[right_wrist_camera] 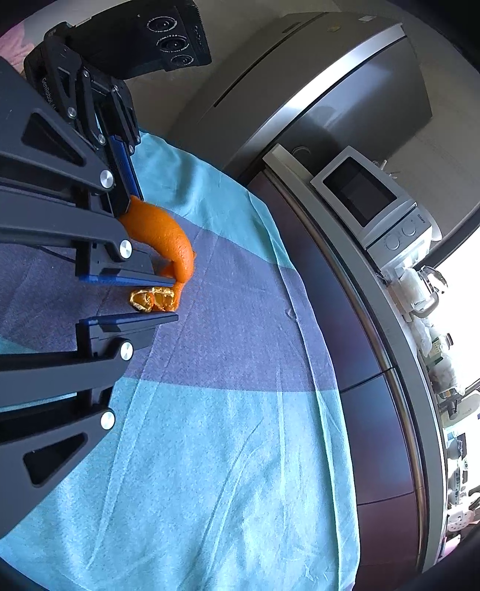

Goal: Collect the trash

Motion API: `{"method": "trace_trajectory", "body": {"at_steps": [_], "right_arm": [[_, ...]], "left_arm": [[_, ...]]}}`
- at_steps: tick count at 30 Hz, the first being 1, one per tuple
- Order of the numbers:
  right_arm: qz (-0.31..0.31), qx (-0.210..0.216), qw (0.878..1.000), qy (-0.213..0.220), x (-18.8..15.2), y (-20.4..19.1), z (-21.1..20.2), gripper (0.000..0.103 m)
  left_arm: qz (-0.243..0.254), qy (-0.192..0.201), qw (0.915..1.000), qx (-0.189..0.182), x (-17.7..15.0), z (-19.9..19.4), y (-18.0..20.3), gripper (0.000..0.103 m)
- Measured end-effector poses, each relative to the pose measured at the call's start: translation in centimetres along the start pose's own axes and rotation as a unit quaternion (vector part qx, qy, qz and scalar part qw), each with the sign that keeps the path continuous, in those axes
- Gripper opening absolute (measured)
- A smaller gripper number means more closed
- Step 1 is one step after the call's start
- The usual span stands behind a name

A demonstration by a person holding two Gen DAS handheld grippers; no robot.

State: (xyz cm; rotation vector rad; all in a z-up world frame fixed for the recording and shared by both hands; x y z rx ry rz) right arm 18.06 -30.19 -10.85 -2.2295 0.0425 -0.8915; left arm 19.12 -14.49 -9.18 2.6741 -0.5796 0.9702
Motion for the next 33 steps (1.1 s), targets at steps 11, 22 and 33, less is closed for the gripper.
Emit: {"method": "trace_trajectory", "body": {"at_steps": [11, 22, 33], "right_arm": [[-0.001, -0.004, 1.000, 0.007, -0.8, -0.3, -0.7, 0.011], [0.001, -0.005, 1.000, 0.014, -1.4, -0.8, -1.4, 0.011], [0.005, 0.004, 1.000, 0.019, -2.5, -1.5, -2.0, 0.011]], "left_arm": [[-0.021, 0.017, 0.9996, -0.003, -1.1, -2.8, -2.0, 0.014], [-0.022, 0.016, 0.9996, 0.004, -3.7, -4.6, -3.8, 0.014], [-0.025, -0.005, 0.9996, 0.013, -5.4, -3.5, -4.5, 0.033]]}}
Point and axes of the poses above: each gripper's, at about its wrist camera, not at the fingertips, and z roughly the way its jaws point, y to its right, x to its top, the point moved 5 cm from there along z, roughly the way its jaws point, and after that the axes turned 13 degrees about x, right-handed, at the moved point
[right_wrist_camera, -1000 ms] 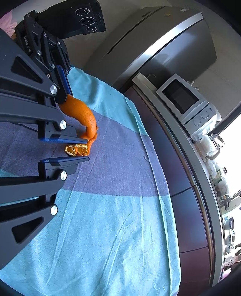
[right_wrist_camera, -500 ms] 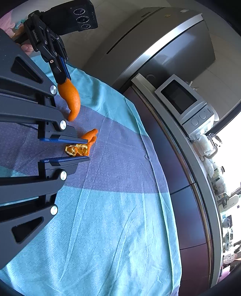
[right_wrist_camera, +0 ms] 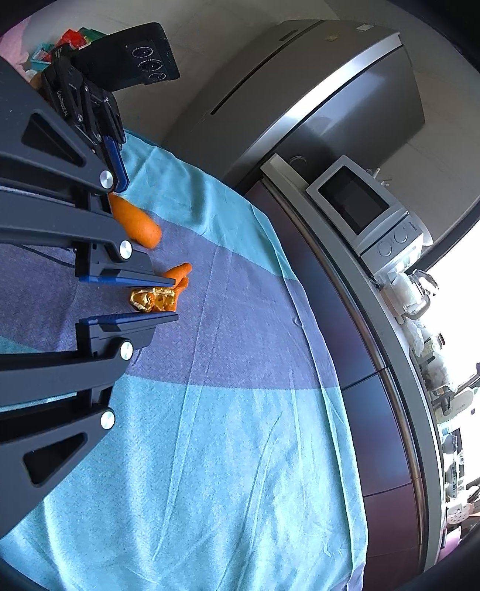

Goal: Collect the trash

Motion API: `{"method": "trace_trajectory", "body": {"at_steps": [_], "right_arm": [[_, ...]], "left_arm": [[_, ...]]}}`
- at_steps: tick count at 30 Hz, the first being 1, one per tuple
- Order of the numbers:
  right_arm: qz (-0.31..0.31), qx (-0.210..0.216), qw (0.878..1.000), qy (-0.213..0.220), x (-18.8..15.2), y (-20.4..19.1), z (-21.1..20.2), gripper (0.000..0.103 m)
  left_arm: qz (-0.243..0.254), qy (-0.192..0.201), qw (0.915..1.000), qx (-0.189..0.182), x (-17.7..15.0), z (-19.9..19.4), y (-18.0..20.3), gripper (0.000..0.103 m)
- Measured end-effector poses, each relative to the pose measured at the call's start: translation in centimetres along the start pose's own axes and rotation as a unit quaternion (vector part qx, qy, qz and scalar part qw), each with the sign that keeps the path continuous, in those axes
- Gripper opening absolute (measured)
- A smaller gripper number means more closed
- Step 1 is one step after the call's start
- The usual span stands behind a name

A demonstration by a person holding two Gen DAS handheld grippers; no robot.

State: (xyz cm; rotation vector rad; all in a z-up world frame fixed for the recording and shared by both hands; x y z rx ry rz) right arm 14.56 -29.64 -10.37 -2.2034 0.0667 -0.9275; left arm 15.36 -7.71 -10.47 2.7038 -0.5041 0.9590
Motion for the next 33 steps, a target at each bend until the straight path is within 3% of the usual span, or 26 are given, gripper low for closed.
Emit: {"method": "trace_trajectory", "body": {"at_steps": [9, 12, 14, 17, 33], "right_arm": [[0.003, 0.003, 1.000, -0.001, -0.4, -0.3, -0.1, 0.011], [0.004, 0.004, 1.000, 0.001, -0.4, -0.3, -0.1, 0.011], [0.004, 0.005, 1.000, 0.001, -0.4, -0.4, -0.2, 0.011], [0.004, 0.007, 1.000, 0.002, -0.4, -0.4, -0.3, 0.011], [0.003, 0.030, 0.999, 0.012, -1.0, -1.8, -0.7, 0.011]], "left_arm": [[0.024, 0.002, 0.9997, -0.003, 0.6, 0.3, 1.9, 0.040], [0.037, -0.012, 0.9992, -0.005, 0.4, 0.9, 2.6, 0.039], [0.042, -0.020, 0.9989, -0.003, 0.2, 1.3, 2.9, 0.027], [0.040, -0.023, 0.9989, -0.007, 0.1, 1.5, 2.9, 0.022], [0.023, 0.009, 0.9997, -0.001, 0.1, -1.2, 1.7, 0.016]]}}
Point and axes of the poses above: each gripper's, at about its wrist camera, not at the fingertips, and z roughly the way its jaws point, y to its right, x to its top, the point moved 5 cm from there along z, roughly the way its jaws point, and after that the axes turned 13 degrees about x, right-handed, at the moved point
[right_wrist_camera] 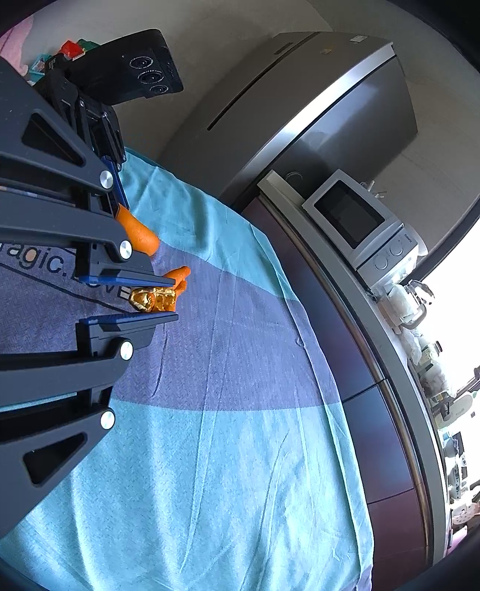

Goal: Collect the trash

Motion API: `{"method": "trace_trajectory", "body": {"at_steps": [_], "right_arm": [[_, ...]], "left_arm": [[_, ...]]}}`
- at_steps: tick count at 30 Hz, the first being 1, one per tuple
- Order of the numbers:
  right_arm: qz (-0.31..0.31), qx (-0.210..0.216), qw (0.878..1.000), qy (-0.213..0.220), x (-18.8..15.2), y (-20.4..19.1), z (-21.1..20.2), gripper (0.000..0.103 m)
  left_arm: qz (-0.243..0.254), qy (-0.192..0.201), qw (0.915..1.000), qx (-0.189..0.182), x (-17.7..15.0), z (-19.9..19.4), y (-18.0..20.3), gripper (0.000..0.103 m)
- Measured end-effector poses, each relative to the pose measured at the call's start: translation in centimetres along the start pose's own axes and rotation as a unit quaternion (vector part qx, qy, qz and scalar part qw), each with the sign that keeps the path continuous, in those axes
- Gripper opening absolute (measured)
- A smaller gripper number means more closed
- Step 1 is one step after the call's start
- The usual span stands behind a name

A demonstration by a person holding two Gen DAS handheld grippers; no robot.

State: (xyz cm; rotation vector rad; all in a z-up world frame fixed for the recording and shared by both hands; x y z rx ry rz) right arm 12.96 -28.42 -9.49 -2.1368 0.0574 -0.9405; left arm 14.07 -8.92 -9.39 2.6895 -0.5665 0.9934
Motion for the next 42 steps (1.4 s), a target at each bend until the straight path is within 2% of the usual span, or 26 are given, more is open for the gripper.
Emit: {"method": "trace_trajectory", "body": {"at_steps": [42], "right_arm": [[-0.014, 0.042, 0.999, -0.007, -1.5, -4.5, 2.7, 0.011]], "left_arm": [[-0.032, 0.051, 0.9978, 0.026, -0.9, -6.1, -4.7, 0.015]]}}
Point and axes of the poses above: each gripper's, at about its wrist camera, not at the fingertips, and z roughly the way its jaws point, y to its right, x to its top, the point moved 5 cm from there along z, roughly the way its jaws point, and after that the axes turned 13 degrees about x, right-handed, at the moved point
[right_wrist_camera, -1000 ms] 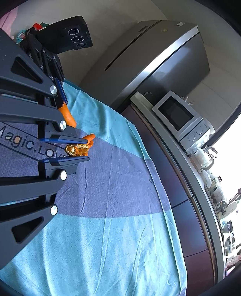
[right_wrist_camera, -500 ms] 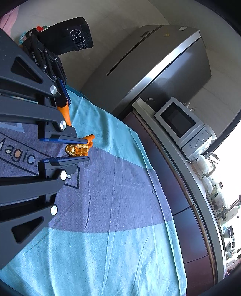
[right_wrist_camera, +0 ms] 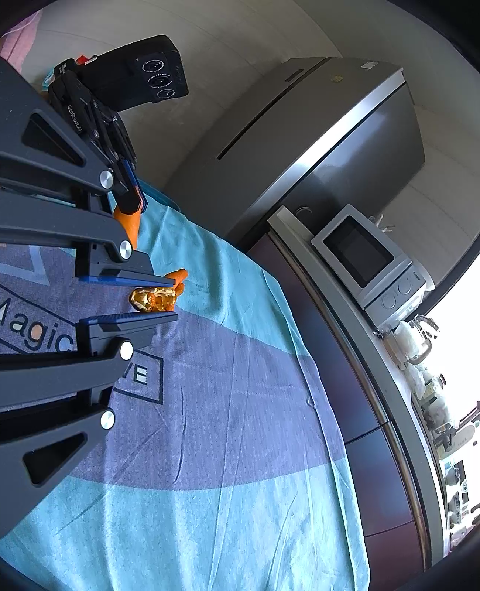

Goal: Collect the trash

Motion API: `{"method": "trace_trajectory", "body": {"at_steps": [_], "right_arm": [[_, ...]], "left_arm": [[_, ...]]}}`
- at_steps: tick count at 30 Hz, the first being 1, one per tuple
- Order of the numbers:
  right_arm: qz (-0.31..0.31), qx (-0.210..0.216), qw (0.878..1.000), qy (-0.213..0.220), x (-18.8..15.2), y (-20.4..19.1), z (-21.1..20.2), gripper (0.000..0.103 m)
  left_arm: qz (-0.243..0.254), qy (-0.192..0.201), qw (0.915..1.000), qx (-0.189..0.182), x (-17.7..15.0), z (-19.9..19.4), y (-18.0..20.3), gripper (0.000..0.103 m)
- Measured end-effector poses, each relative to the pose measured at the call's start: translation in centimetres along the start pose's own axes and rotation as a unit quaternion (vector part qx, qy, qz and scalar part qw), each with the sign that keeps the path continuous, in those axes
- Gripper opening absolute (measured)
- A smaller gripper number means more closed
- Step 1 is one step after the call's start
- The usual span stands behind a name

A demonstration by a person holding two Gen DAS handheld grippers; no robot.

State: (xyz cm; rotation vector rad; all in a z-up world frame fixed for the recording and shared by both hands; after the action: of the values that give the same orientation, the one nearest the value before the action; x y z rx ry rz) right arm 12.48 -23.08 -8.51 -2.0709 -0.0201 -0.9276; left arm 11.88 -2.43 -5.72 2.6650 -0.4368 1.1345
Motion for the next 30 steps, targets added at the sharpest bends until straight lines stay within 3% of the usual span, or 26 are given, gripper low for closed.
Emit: {"method": "trace_trajectory", "body": {"at_steps": [30], "right_arm": [[-0.019, 0.028, 0.999, -0.016, -0.5, -3.1, 2.8, 0.011]], "left_arm": [[-0.027, 0.023, 0.9990, 0.028, -0.1, -3.0, -3.8, 0.015]]}}
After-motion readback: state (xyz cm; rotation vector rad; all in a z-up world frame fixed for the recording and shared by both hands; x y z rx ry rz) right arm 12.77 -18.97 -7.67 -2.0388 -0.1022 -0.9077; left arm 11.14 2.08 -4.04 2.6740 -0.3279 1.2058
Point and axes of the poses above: each gripper's, at about its wrist camera, not at the fingertips, and z roughly the way its jaws point, y to its right, x to its top, the point moved 5 cm from there along z, roughly the way its jaws point, and after that the axes turned 13 degrees about x, right-handed, at the moved point
